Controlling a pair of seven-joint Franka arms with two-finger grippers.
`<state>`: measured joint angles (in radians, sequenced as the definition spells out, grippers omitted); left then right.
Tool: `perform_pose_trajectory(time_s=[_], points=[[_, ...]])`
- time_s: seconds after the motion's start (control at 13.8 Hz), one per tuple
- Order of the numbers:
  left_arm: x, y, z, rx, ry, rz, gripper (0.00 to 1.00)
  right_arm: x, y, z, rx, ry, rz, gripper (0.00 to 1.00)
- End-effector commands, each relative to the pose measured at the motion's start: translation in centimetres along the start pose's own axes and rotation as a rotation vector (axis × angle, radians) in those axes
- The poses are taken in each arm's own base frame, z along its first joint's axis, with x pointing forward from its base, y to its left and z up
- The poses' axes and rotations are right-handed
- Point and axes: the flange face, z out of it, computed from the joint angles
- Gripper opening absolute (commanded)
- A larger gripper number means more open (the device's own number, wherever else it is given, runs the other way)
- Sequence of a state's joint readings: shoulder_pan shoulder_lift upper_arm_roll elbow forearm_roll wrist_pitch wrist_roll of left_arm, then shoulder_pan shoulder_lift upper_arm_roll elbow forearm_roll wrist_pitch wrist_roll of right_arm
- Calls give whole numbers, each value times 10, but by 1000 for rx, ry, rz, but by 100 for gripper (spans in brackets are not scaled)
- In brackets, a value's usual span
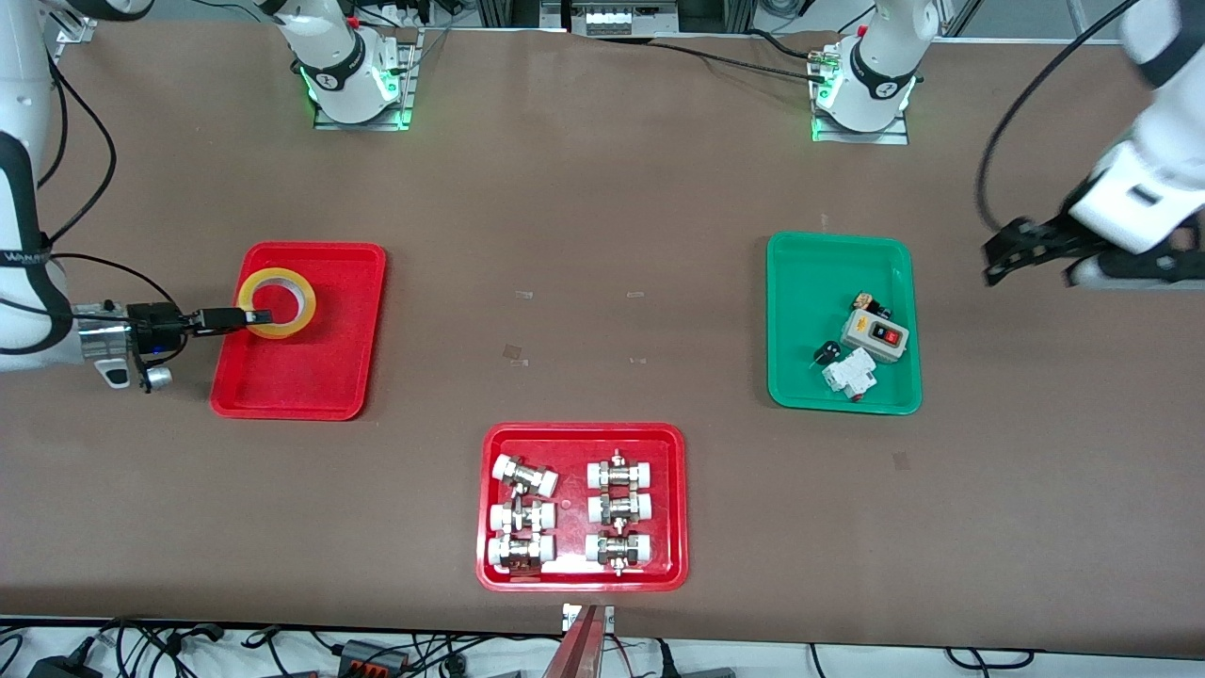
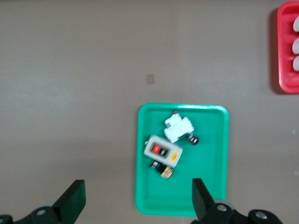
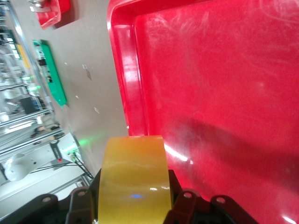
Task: Left arm passes tape to right arm into tray
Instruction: 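Lower the tape roll into the empty red tray and open the right gripper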
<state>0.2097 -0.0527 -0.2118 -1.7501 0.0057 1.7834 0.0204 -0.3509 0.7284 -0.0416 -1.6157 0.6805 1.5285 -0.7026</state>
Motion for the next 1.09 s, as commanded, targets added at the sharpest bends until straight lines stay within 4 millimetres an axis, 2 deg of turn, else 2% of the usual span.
perform_pose_trajectory(time_s=[0.0, 0.15, 0.29, 0.44, 0.87, 0.94, 1.02], points=[[-3, -16, -34, 10, -16, 61, 100, 3, 8, 8, 89, 20, -73, 33], [-6, -23, -54, 10, -14, 51, 100, 5, 15, 16, 126, 36, -123, 33], [-9, -15, -73, 8, -17, 67, 100, 5, 29, 23, 132, 42, -182, 33], [-11, -6, -77, 6, -25, 73, 100, 5, 32, 24, 133, 44, -192, 33], [-11, -10, -79, 4, -22, 68, 100, 8, 34, 27, 127, 50, -192, 34], [-10, -10, -78, 1, -24, 65, 100, 10, 33, 28, 121, 53, -194, 41], [-10, -11, -78, 0, -22, 60, 100, 12, 32, 29, 113, 56, -196, 61]])
